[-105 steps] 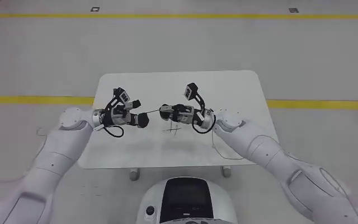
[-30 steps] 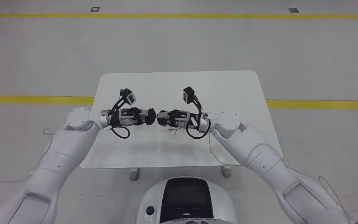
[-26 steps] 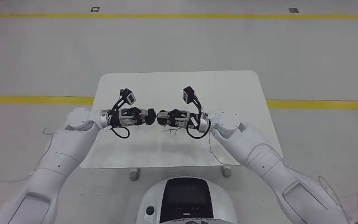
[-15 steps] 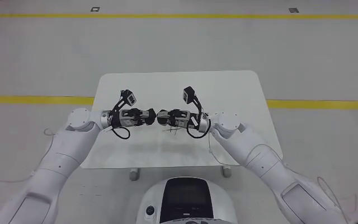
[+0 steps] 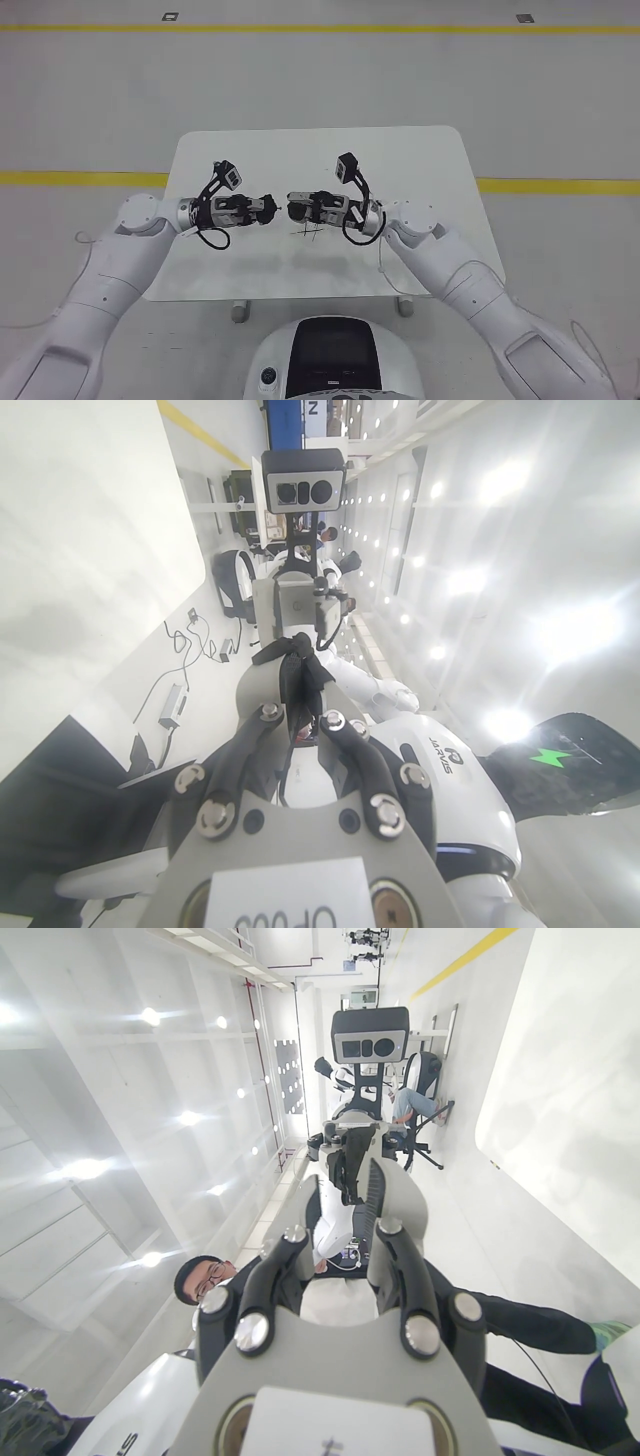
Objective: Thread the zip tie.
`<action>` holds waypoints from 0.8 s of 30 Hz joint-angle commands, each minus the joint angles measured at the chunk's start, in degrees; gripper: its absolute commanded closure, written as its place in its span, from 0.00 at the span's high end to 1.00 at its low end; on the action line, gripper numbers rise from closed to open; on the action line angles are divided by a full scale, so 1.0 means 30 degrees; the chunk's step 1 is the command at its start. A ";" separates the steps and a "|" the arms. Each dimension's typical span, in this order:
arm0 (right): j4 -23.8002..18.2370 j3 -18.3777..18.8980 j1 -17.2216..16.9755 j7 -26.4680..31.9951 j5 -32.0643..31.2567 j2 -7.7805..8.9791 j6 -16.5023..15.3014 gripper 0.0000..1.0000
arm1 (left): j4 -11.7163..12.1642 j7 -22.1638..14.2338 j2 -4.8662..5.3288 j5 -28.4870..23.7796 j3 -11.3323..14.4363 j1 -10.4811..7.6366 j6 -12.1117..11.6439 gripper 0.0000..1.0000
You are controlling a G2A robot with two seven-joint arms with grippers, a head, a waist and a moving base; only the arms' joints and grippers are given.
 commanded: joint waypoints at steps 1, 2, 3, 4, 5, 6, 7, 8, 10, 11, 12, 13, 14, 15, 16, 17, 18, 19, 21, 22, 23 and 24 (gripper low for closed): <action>-0.0173 0.0366 -0.0197 0.0073 -0.0097 0.0100 0.0055 1.00 | -0.0030 -0.0071 0.0047 0.0064 -0.0126 0.0085 0.0001 0.00; -0.0319 0.0558 -0.0322 0.0103 -0.0149 0.0152 0.0094 1.00 | -0.0046 -0.0118 0.0072 0.0074 -0.0205 0.0138 -0.0007 0.00; -0.0465 0.0669 -0.0417 0.0152 -0.0178 0.0183 0.0119 1.00 | -0.0066 -0.0174 0.0087 0.0026 -0.0263 0.0185 -0.0020 0.00; -0.0603 0.0769 -0.0514 0.0228 -0.0203 0.0211 0.0101 1.00 | -0.0064 -0.0231 0.0100 -0.0070 -0.0331 0.0240 -0.0059 0.00; -0.0603 0.0769 -0.0514 0.0228 -0.0203 0.0211 0.0101 1.00 | -0.0052 -0.0301 0.0120 -0.0092 -0.0405 0.0290 -0.0096 0.00; -0.0603 0.0769 -0.0514 0.0228 -0.0203 0.0211 0.0101 1.00 | -0.0057 -0.0348 0.0135 -0.0064 -0.0453 0.0312 -0.0137 0.00; -0.0603 0.0769 -0.0514 0.0228 -0.0203 0.0211 0.0101 1.00 | -0.0057 -0.0348 0.0135 -0.0064 -0.0453 0.0312 -0.0137 0.00; -0.0603 0.0769 -0.0514 0.0228 -0.0203 0.0211 0.0101 1.00 | -0.0057 -0.0348 0.0135 -0.0064 -0.0453 0.0312 -0.0137 0.00; -0.0603 0.0769 -0.0514 0.0228 -0.0203 0.0211 0.0101 1.00 | -0.0057 -0.0348 0.0135 -0.0064 -0.0453 0.0312 -0.0137 0.00; -0.0603 0.0769 -0.0514 0.0228 -0.0203 0.0211 0.0101 1.00 | -0.0057 -0.0348 0.0135 -0.0064 -0.0453 0.0312 -0.0137 0.00; -0.0603 0.0769 -0.0514 0.0228 -0.0203 0.0211 0.0101 1.00 | -0.0057 -0.0348 0.0135 -0.0064 -0.0453 0.0312 -0.0137 0.00; -0.0603 0.0769 -0.0514 0.0228 -0.0203 0.0211 0.0101 1.00 | -0.0057 -0.0348 0.0135 -0.0064 -0.0453 0.0312 -0.0137 0.00; -0.0603 0.0769 -0.0514 0.0228 -0.0203 0.0211 0.0101 1.00 | -0.0057 -0.0348 0.0135 -0.0064 -0.0453 0.0312 -0.0137 0.00; -0.0603 0.0769 -0.0514 0.0228 -0.0203 0.0211 0.0101 1.00 | -0.0050 0.0165 0.0122 0.0065 -0.0481 0.0345 -0.0341 0.00; -0.0603 0.0769 -0.0514 0.0228 -0.0203 0.0211 0.0101 1.00 | -0.0095 0.0914 0.0108 0.0704 -0.0443 0.0394 -0.0940 0.00; -0.0603 0.0769 -0.0514 0.0228 -0.0203 0.0211 0.0101 1.00 | -0.0169 0.1284 0.0100 0.1311 -0.0406 0.0423 -0.1684 0.00; -0.0603 0.0769 -0.0514 0.0228 -0.0203 0.0211 0.0101 1.00 | -0.0222 0.1465 0.0063 0.1076 -0.0476 0.0503 -0.2076 0.00; -0.0603 0.0769 -0.0514 0.0228 -0.0203 0.0211 0.0101 1.00 | -0.0393 0.1311 0.0022 0.0555 -0.0778 0.0535 -0.2076 0.00; -0.0603 0.0769 -0.0514 0.0228 -0.0203 0.0211 0.0101 1.00 | -0.0557 0.1335 0.0003 0.0605 -0.1647 0.0594 -0.2076 0.00; -0.0603 0.0769 -0.0514 0.0228 -0.0203 0.0211 0.0101 1.00 | -0.0821 0.1313 -0.0021 0.1021 -0.2261 0.0753 -0.2076 0.00; -0.0603 0.0769 -0.0514 0.0228 -0.0203 0.0211 0.0101 1.00 | -0.1077 0.1246 -0.0057 0.1208 -0.2730 0.0930 -0.2076 0.00; -0.0603 0.0769 -0.0514 0.0228 -0.0203 0.0211 0.0101 1.00 | -0.1327 0.1030 -0.0107 0.1275 -0.3209 0.1150 -0.2076 0.00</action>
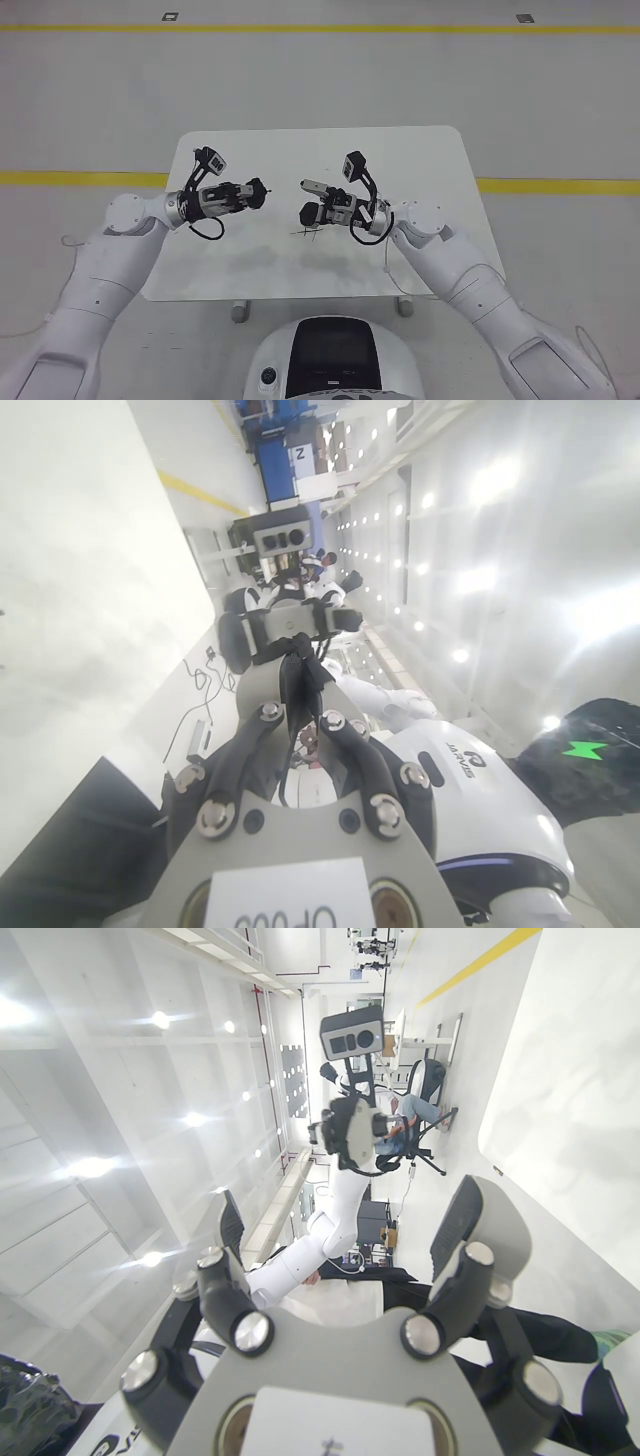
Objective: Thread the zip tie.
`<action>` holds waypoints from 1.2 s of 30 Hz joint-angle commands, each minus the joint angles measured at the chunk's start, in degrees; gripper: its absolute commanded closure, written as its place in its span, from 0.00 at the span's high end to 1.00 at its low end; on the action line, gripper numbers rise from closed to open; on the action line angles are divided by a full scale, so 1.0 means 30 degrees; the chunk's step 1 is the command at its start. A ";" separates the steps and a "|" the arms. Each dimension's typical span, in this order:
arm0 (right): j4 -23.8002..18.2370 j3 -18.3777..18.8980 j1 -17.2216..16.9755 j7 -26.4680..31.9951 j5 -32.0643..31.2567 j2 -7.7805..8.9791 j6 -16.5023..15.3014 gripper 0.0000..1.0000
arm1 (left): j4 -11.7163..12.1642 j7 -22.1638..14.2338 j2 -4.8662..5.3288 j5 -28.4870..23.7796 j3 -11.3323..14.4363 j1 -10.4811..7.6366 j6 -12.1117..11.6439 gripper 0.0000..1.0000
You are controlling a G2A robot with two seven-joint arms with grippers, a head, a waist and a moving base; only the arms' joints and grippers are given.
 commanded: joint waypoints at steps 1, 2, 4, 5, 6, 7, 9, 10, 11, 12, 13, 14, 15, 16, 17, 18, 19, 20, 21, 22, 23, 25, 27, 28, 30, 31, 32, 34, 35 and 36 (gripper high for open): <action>0.0000 0.0000 0.0000 0.0000 0.0000 0.0000 0.0000 1.00 | -0.0487 -0.0589 -0.0135 0.0319 -0.1282 0.0581 -0.0005 0.00; 0.0000 0.0000 0.0000 0.0000 0.0000 0.0000 0.0000 1.00 | -0.0541 -0.0871 -0.0211 0.0268 -0.1735 0.0770 -0.0005 0.00; 0.0000 0.0000 0.0000 0.0000 0.0000 0.0000 0.0000 1.00 | -0.0276 -0.1777 -0.0376 0.0323 -0.2330 0.1130 -0.0005 0.00; 0.0000 0.0000 0.0000 0.0000 0.0000 0.0000 0.0000 1.00 | 0.0105 -0.2139 -0.0441 0.0598 -0.2478 0.1138 -0.0005 0.00; 0.0000 0.0000 0.0000 0.0000 0.0000 0.0000 0.0000 1.00 | 0.0105 -0.2139 -0.0441 0.0598 -0.2478 0.1138 -0.0005 0.00; 0.0000 0.0000 0.0000 0.0000 0.0000 0.0000 0.0000 1.00 | 0.0105 -0.2139 -0.0441 0.0598 -0.2478 0.1138 -0.0005 0.00; 0.0000 0.0000 0.0000 0.0000 0.0000 0.0000 0.0000 1.00 | 0.0105 -0.2139 -0.0441 0.0598 -0.2478 0.1138 -0.0005 0.00; 0.0000 0.0000 0.0000 0.0000 0.0000 0.0000 0.0000 1.00 | 0.0105 -0.2139 -0.0441 0.0598 -0.2478 0.1138 -0.0005 0.00; 0.0000 0.0000 0.0000 0.0000 0.0000 0.0000 0.0000 1.00 | 0.0105 -0.2139 -0.0441 0.0598 -0.2478 0.1138 -0.0005 0.00; 0.0000 0.0000 0.0000 0.0000 0.0000 0.0000 0.0000 1.00 | -0.0081 -0.1602 -0.0467 0.0643 -0.2453 0.1199 -0.0005 0.00; 0.0000 0.0000 0.0000 0.0000 0.0000 0.0000 0.0000 1.00 | -0.0197 -0.1249 -0.0479 0.0831 -0.2402 0.1266 -0.0005 0.00; 0.0000 0.0000 0.0000 0.0000 0.0000 0.0000 0.0000 1.00 | -0.0178 -0.1000 -0.0476 0.0925 -0.2463 0.1254 -0.0005 0.00; 0.0000 0.0000 0.0000 0.0000 0.0000 0.0000 0.0000 1.00 | -0.0092 -0.0930 -0.0467 0.0799 -0.2625 0.1231 -0.0005 0.00; 0.0000 0.0000 0.0000 0.0000 0.0000 0.0000 0.0000 1.00 | 0.0017 -0.1089 -0.0446 0.0793 -0.2745 0.1200 -0.0005 0.00; 0.0000 0.0000 0.0000 0.0000 0.0000 0.0000 0.0000 1.00 | 0.0122 -0.1183 -0.0417 0.0863 -0.2942 0.1116 -0.0005 0.00; 0.0000 0.0000 0.0000 0.0000 0.0000 0.0000 0.0000 1.00 | 0.0170 -0.1350 -0.0392 0.0918 -0.3155 0.1064 -0.0005 0.00; 0.0000 0.0000 0.0000 0.0000 0.0000 0.0000 0.0000 1.00 | 0.0277 -0.1714 -0.0361 0.0962 -0.3426 0.1043 -0.0005 0.00; 0.0000 0.0000 0.0000 0.0000 0.0000 0.0000 0.0000 1.00 | 0.0379 -0.1958 -0.0345 0.0991 -0.3629 0.1027 -0.0005 0.00; 0.0000 0.0000 0.0000 0.0000 0.0000 0.0000 0.0000 1.00 | 0.0512 -0.2298 -0.0329 0.1113 -0.3790 0.1007 -0.0005 0.00; 0.0000 0.0000 0.0000 0.0000 0.0000 0.0000 0.0000 1.00 | 0.0539 -0.2332 -0.0311 0.1392 -0.3844 0.0999 -0.0005 0.00; 0.0000 0.0000 0.0000 0.0000 0.0000 0.0000 0.0000 1.00 | 0.0654 -0.2332 -0.0287 0.1563 -0.3966 0.0988 -0.0005 0.00; 0.0000 0.0000 0.0000 0.0000 0.0000 0.0000 0.0000 1.00 | 0.1037 -0.2332 -0.0289 0.1262 -0.4276 0.0991 -0.0005 0.00; 0.0000 0.0000 0.0000 0.0000 0.0000 0.0000 0.0000 1.00 | 0.1158 -0.2332 -0.0288 0.1032 -0.4402 0.1019 -0.0005 0.00; 0.0000 0.0000 0.0000 0.0000 0.0000 0.0000 0.0000 1.00 | 0.1086 -0.2332 -0.0271 0.1034 -0.4424 0.1042 -0.0005 0.00; 0.0000 0.0000 0.0000 0.0000 0.0000 0.0000 0.0000 1.00 | 0.1065 -0.2332 -0.0244 0.1076 -0.4531 0.1058 -0.0005 0.00; -0.0020 -0.0003 -0.0006 -0.0102 -0.0112 0.0003 0.0047 1.00 | 0.1065 -0.2332 -0.0244 0.1076 -0.4531 0.1058 -0.0005 0.00; -0.0238 -0.0054 0.0049 -0.0470 -0.0707 0.0015 0.0498 1.00 | 0.1065 -0.2332 -0.0244 0.1076 -0.4531 0.1058 -0.0005 0.00; -0.0292 -0.0231 0.0520 -0.1096 -0.2333 0.0070 0.2311 1.00 | 0.1065 -0.2332 -0.0244 0.1076 -0.4531 0.1058 -0.0005 0.00; -0.0441 -0.0516 0.0974 -0.1299 -0.3455 0.0083 0.4103 1.00 | 0.1065 -0.2332 -0.0244 0.1076 -0.4531 0.1058 -0.0005 0.00; -0.0576 -0.0697 0.1316 -0.1360 -0.4156 0.0082 0.5147 1.00 | 0.1065 -0.2332 -0.0244 0.1076 -0.4531 0.1058 -0.0005 0.00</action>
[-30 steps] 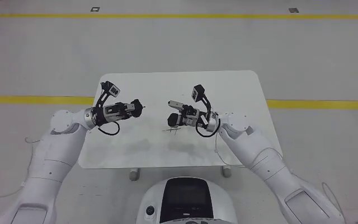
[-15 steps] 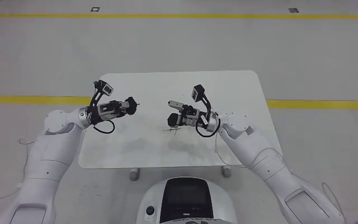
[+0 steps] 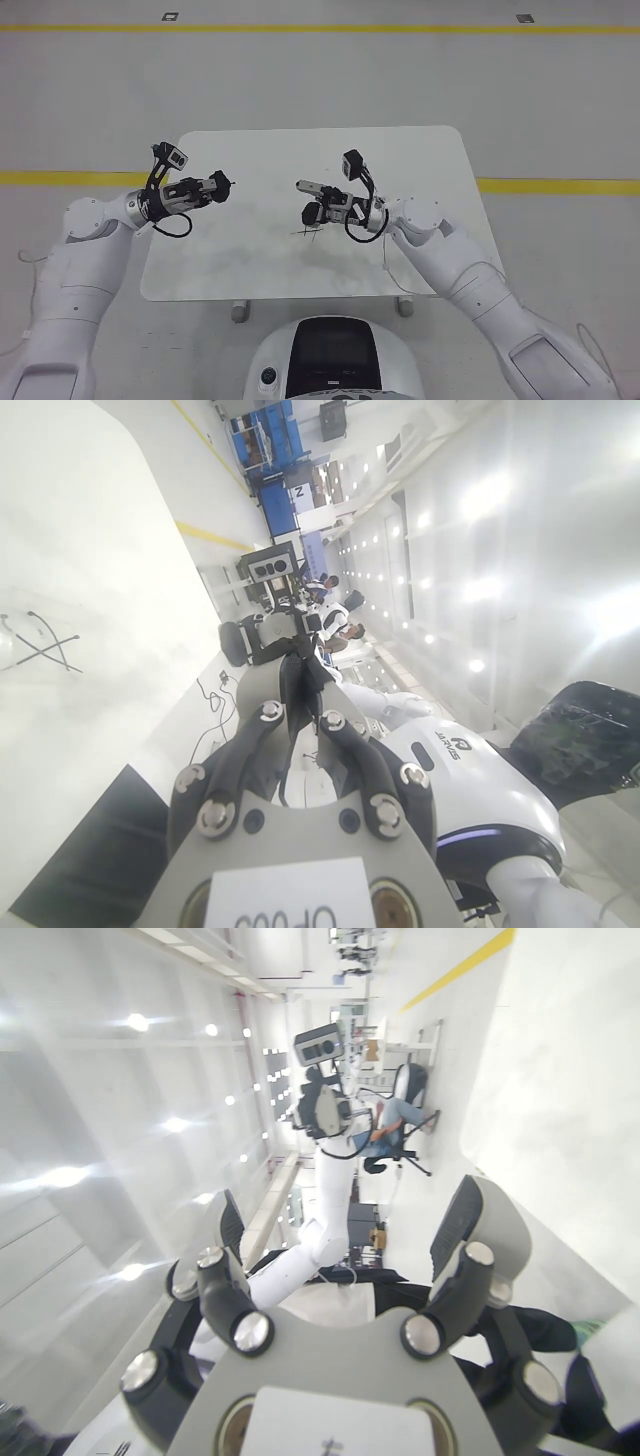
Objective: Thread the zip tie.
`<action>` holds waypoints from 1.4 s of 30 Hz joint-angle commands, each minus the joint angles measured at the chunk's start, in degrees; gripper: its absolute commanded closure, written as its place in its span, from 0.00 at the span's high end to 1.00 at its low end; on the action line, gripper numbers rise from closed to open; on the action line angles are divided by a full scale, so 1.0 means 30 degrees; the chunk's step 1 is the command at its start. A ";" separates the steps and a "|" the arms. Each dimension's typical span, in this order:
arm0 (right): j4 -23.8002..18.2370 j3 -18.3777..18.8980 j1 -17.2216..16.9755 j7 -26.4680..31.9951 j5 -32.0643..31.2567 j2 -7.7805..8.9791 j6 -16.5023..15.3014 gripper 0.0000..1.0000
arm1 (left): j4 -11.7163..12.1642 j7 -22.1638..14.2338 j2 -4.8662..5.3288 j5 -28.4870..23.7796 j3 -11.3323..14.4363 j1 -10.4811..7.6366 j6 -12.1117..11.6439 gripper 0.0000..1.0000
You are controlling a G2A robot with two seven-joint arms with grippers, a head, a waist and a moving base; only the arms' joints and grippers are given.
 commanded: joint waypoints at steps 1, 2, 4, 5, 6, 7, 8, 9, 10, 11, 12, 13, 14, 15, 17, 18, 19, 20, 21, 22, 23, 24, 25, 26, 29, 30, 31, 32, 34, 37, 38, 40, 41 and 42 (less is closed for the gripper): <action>-0.0212 -0.0491 0.0840 -0.0187 -0.2034 0.0000 0.3107 1.00 | 0.0001 -0.0001 0.0000 -0.0002 0.0000 0.0000 0.0000 0.00; -0.0229 -0.0833 0.1244 -0.0018 -0.2815 -0.0021 0.4432 1.00 | 0.0001 -0.0001 0.0000 -0.0002 0.0000 0.0000 0.0000 0.00; -0.0027 -0.1403 0.2038 0.0041 -0.3814 -0.0142 0.5796 1.00 | 0.0001 -0.0001 0.0000 -0.0002 0.0000 0.0000 0.0000 0.00; 0.0548 -0.2108 0.2540 0.0359 -0.5048 -0.0197 0.5796 1.00 | 0.0001 -0.0001 0.0000 -0.0002 0.0000 0.0000 0.0000 0.00; 0.1231 -0.2863 0.3274 0.0641 -0.5969 -0.0364 0.5796 1.00 | 0.0001 -0.0001 0.0000 -0.0002 0.0000 0.0000 0.0000 0.00; 0.1793 -0.3541 0.3730 0.0981 -0.6485 -0.0546 0.5796 1.00 | 0.0001 -0.0001 0.0000 -0.0002 0.0000 0.0000 0.0000 0.00; 0.2353 -0.4109 0.4256 0.1122 -0.6944 -0.0752 0.5796 1.00 | 0.0001 -0.0001 0.0000 -0.0002 0.0000 0.0000 0.0000 0.00; 0.2353 -0.4109 0.4256 0.1122 -0.6944 -0.0752 0.5796 1.00 | 0.0001 -0.0001 0.0000 -0.0002 0.0000 0.0000 0.0000 0.00; 0.2353 -0.4109 0.4256 0.1122 -0.6944 -0.0752 0.5796 1.00 | 0.0001 -0.0001 0.0000 -0.0002 0.0000 0.0000 0.0000 0.00; 0.2353 -0.4109 0.4256 0.1122 -0.6944 -0.0752 0.5796 1.00 | 0.0001 -0.0001 0.0000 -0.0002 0.0000 0.0000 0.0000 0.00; 0.2353 -0.4109 0.4256 0.1122 -0.6944 -0.0752 0.5796 1.00 | 0.0001 -0.0001 0.0000 -0.0002 0.0000 0.0000 0.0000 0.00; 0.2353 -0.4109 0.4256 0.1122 -0.6944 -0.0752 0.5796 1.00 | 0.0001 -0.0001 0.0000 -0.0002 0.0000 0.0000 0.0000 0.00; 0.2353 -0.4109 0.4256 0.1122 -0.6944 -0.0752 0.5796 1.00 | 0.0001 -0.0001 0.0000 -0.0002 0.0000 0.0000 0.0000 0.00; 0.2353 -0.4109 0.4256 0.1122 -0.6944 -0.0752 0.5796 1.00 | 0.0001 -0.0001 0.0000 -0.0002 0.0000 0.0000 0.0000 0.00; 0.2084 -0.4257 0.4296 0.1082 -0.7339 -0.0792 0.5779 1.00 | 0.0001 -0.0001 0.0000 -0.0002 0.0000 0.0000 0.0000 0.00; 0.2083 -0.4288 0.4487 0.1194 -0.7429 -0.0844 0.5796 1.00 | 0.0001 -0.0001 0.0000 -0.0002 0.0000 0.0000 0.0000 0.00; 0.2186 -0.4447 0.4766 0.1368 -0.7720 -0.0919 0.5796 1.00 | 0.0001 -0.0001 0.0000 -0.0002 0.0000 0.0000 0.0000 0.00; 0.2555 -0.4970 0.5288 0.2041 -0.8418 -0.1075 0.5796 1.00 | 0.0001 -0.0001 0.0000 -0.0002 0.0000 0.0000 0.0000 0.00; 0.2949 -0.5321 0.5717 0.2532 -0.8698 -0.1245 0.5796 1.00 | 0.0001 -0.0001 0.0000 -0.0002 0.0000 0.0000 0.0000 0.00; 0.3291 -0.5568 0.6057 0.2671 -0.8685 -0.1461 0.5796 1.00 | 0.0001 -0.0001 0.0000 -0.0002 0.0000 0.0000 0.0000 0.00; 0.3924 -0.6069 0.6511 0.3130 -0.8797 -0.1783 0.5796 1.00 | 0.0001 -0.0001 0.0000 -0.0002 0.0000 0.0000 0.0000 0.00; 0.4462 -0.6456 0.6921 0.3411 -0.8975 -0.2052 0.5796 1.00 | 0.0001 -0.0001 0.0000 -0.0002 0.0000 0.0000 0.0000 0.00; 0.4924 -0.6735 0.7265 0.3394 -0.8978 -0.2346 0.5796 1.00 | 0.0001 -0.0001 0.0000 -0.0002 0.0000 0.0000 0.0000 0.00; 0.5467 -0.6997 0.7520 0.3438 -0.8849 -0.2647 0.5796 1.00 | 0.0001 -0.0001 0.0000 -0.0002 0.0000 0.0000 0.0000 0.00; 0.7175 -0.7753 0.8222 0.3335 -0.8299 -0.3704 0.5796 1.00 | 0.0001 -0.0001 0.0000 -0.0002 0.0000 0.0000 0.0000 0.00; 0.7781 -0.8013 0.8349 0.3300 -0.8047 -0.4098 0.5796 1.00 | 0.0001 -0.0001 0.0000 -0.0002 0.0000 0.0000 0.0000 0.00; 0.8180 -0.8155 0.8456 0.3298 -0.7881 -0.4360 0.5796 1.00 | 0.0001 -0.0001 0.0000 -0.0002 0.0000 0.0000 0.0000 0.00; 0.8288 -0.8178 0.8506 0.3217 -0.7861 -0.4434 0.5796 1.00 | 0.0001 -0.0001 0.0000 -0.0002 0.0000 0.0000 0.0000 0.00; 0.8288 -0.8178 0.8506 0.3217 -0.7861 -0.4434 0.5796 1.00 | 0.0001 -0.0001 0.0000 -0.0002 0.0000 0.0000 0.0000 0.00; 0.8288 -0.8178 0.8506 0.3217 -0.7861 -0.4434 0.5796 1.00 | 0.0001 -0.0001 0.0000 -0.0002 0.0000 0.0000 0.0000 0.00; 0.8288 -0.8178 0.8506 0.3217 -0.7861 -0.4434 0.5796 1.00 | 0.0001 -0.0001 0.0000 -0.0002 0.0000 0.0000 0.0000 0.00; 0.8288 -0.8178 0.8506 0.3217 -0.7861 -0.4434 0.5796 1.00 | 0.0001 -0.0001 0.0000 -0.0002 0.0000 0.0000 0.0000 0.00; 0.8288 -0.8178 0.8506 0.3217 -0.7861 -0.4434 0.5796 1.00 | 0.0001 -0.0001 0.0000 -0.0002 0.0000 0.0000 0.0000 0.00; 0.8210 -0.8151 0.8415 0.3012 -0.7904 -0.4434 0.5740 1.00 | 0.0001 -0.0001 0.0000 -0.0002 0.0000 0.0000 0.0000 0.00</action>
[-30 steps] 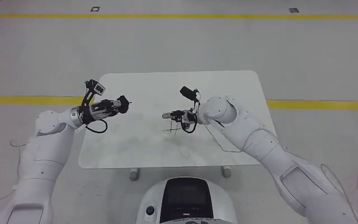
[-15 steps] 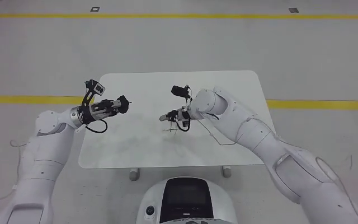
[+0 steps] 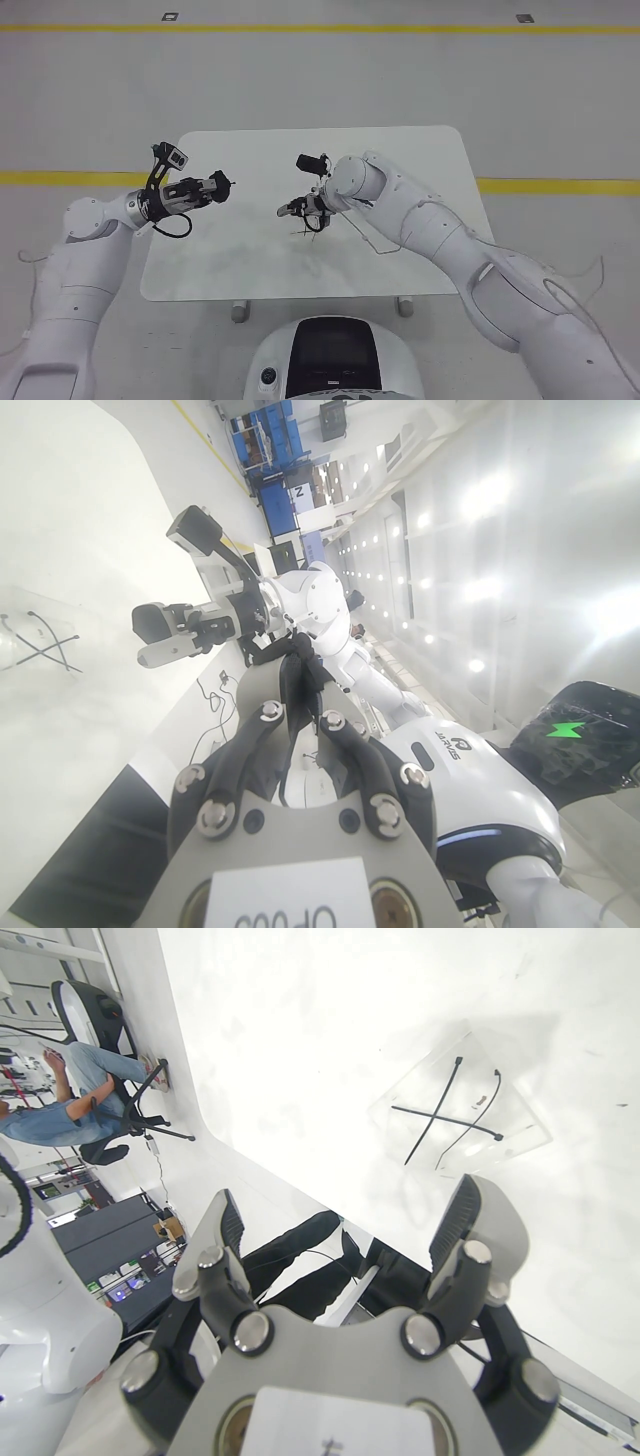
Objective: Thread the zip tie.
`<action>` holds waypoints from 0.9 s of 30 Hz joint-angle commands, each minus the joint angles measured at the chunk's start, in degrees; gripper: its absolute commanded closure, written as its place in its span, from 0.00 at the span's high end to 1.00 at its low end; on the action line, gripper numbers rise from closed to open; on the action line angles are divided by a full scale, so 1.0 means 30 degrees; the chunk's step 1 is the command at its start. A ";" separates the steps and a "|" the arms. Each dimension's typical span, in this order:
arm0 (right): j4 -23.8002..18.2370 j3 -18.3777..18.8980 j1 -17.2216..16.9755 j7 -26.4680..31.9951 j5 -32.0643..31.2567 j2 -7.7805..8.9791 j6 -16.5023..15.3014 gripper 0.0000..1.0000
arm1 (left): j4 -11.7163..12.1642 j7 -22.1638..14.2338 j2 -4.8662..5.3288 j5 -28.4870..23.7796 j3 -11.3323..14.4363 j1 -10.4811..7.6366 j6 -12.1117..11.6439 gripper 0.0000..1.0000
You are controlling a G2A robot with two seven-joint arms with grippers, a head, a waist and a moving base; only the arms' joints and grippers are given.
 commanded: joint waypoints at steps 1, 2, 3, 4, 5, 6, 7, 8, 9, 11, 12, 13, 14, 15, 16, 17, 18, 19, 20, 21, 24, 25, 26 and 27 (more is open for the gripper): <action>-0.0215 0.0004 -0.0120 -0.0426 -0.0312 -0.0001 0.0006 1.00 | 0.0000 0.0000 0.0000 0.0000 0.0000 0.0000 0.0000 0.00; -0.0256 -0.0086 -0.0089 -0.0567 -0.0746 -0.0030 0.0006 1.00 | 0.0000 0.0000 0.0000 0.0000 0.0000 0.0000 0.0000 0.00; -0.0264 -0.0128 -0.0069 -0.0610 -0.0915 -0.0085 0.0006 1.00 | 0.0000 0.0000 0.0000 0.0000 0.0000 0.0000 0.0000 0.00; -0.0202 -0.0172 -0.0052 -0.0664 -0.1044 -0.0161 0.0006 1.00 | 0.0000 0.0000 0.0000 0.0000 0.0000 0.0000 0.0000 0.00; 0.0026 -0.0302 0.0036 -0.0772 -0.1332 -0.0306 0.0006 1.00 | 0.0000 0.0000 0.0000 0.0000 0.0000 0.0000 0.0000 0.00; 0.0192 -0.0407 0.0103 -0.0823 -0.1484 -0.0451 0.0006 1.00 | 0.0000 0.0000 0.0000 0.0000 0.0000 0.0000 0.0000 0.00; 0.0432 -0.0514 0.0179 -0.0850 -0.1610 -0.0613 0.0006 1.00 | 0.0000 0.0000 0.0000 0.0000 0.0000 0.0000 0.0000 0.00; 0.0750 -0.0627 0.0267 -0.0914 -0.1735 -0.0802 0.0006 1.00 | 0.0000 0.0000 0.0000 0.0000 0.0000 0.0000 0.0000 0.00; 0.1087 -0.0764 0.0350 -0.0959 -0.1769 -0.1091 0.0006 1.00 | 0.0000 0.0000 0.0000 0.0000 0.0000 0.0000 0.0000 0.00; 0.1837 -0.1048 0.0479 -0.0926 -0.1905 -0.1566 0.0006 1.00 | 0.0000 0.0000 0.0000 0.0000 0.0000 0.0000 0.0000 0.00; 0.2330 -0.1248 0.0534 -0.0936 -0.1979 -0.1923 0.0006 1.00 | 0.0000 0.0000 0.0000 0.0000 0.0000 0.0000 0.0000 0.00; 0.2764 -0.1394 0.0594 -0.0926 -0.2053 -0.2196 0.0006 1.00 | 0.0000 0.0000 0.0000 0.0000 0.0000 0.0000 0.0000 0.00; 0.3220 -0.1514 0.0659 -0.0965 -0.2113 -0.2475 0.0006 1.00 | 0.0000 0.0000 0.0000 0.0000 0.0000 0.0000 0.0000 0.00; 0.3792 -0.1652 0.0717 -0.0982 -0.2136 -0.2855 0.0006 1.00 | 0.0000 0.0000 0.0000 0.0000 0.0000 0.0000 0.0000 0.00; 0.4224 -0.1730 0.0782 -0.0984 -0.2140 -0.3134 0.0006 1.00 | 0.0000 0.0000 0.0000 0.0000 0.0000 0.0000 0.0000 0.00; 0.4673 -0.1780 0.0839 -0.1016 -0.2121 -0.3403 0.0006 1.00 | 0.0000 0.0000 0.0000 0.0000 0.0000 0.0000 0.0000 0.00; 0.5137 -0.1815 0.0873 -0.1083 -0.2087 -0.3666 0.0006 1.00 | 0.0000 0.0000 0.0000 0.0000 0.0000 0.0000 0.0000 0.00; 0.5730 -0.1896 0.0918 -0.1211 -0.2144 -0.4011 0.0006 1.00 | 0.0000 0.0000 0.0000 0.0000 0.0000 0.0000 0.0000 0.00; 0.6090 -0.1937 0.0949 -0.1305 -0.2168 -0.4261 0.0006 1.00 | 0.0000 0.0000 0.0000 0.0000 0.0000 0.0000 0.0000 0.00; 0.6372 -0.1942 0.1004 -0.1508 -0.2193 -0.4488 0.0006 1.00 | 0.0000 0.0000 0.0000 0.0000 0.0000 0.0000 0.0000 0.00; 0.6519 -0.1922 0.1022 -0.1717 -0.2193 -0.4620 0.0006 1.00 | 0.0000 0.0000 0.0000 0.0000 0.0000 0.0000 0.0000 0.00; 0.6519 -0.1922 0.1022 -0.1717 -0.2193 -0.4620 0.0006 1.00 | 0.0000 0.0000 0.0000 0.0000 0.0000 0.0000 0.0000 0.00; 0.6519 -0.1922 0.1022 -0.1717 -0.2193 -0.4620 0.0006 1.00 | 0.0000 0.0000 0.0000 0.0000 0.0000 0.0000 0.0000 0.00; 0.6519 -0.1922 0.1022 -0.1717 -0.2193 -0.4620 0.0006 1.00 | 0.0000 0.0000 0.0000 0.0000 0.0000 0.0000 0.0000 0.00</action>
